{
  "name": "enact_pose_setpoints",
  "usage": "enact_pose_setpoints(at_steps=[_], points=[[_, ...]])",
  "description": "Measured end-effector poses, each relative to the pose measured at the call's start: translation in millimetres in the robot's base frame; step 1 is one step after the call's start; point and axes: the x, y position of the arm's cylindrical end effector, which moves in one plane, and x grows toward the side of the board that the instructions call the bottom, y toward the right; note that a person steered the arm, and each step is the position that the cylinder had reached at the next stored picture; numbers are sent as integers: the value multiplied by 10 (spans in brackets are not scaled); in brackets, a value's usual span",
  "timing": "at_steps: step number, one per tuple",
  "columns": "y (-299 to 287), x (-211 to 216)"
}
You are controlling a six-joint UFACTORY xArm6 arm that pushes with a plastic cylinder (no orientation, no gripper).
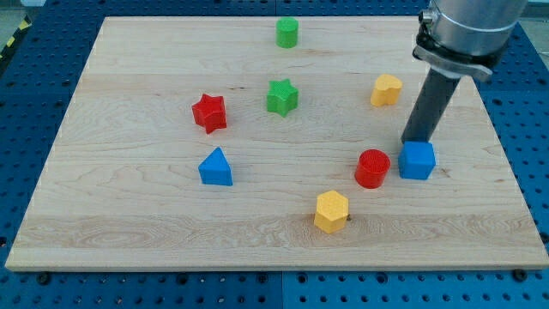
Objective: Slide the red circle slightly left
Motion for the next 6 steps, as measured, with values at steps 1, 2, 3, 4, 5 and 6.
enact_pose_setpoints(at_steps=[1,2,3,4,5,6], points=[[0,306],[-67,335],[-477,335],[-765,467],[-653,601],[-369,601]])
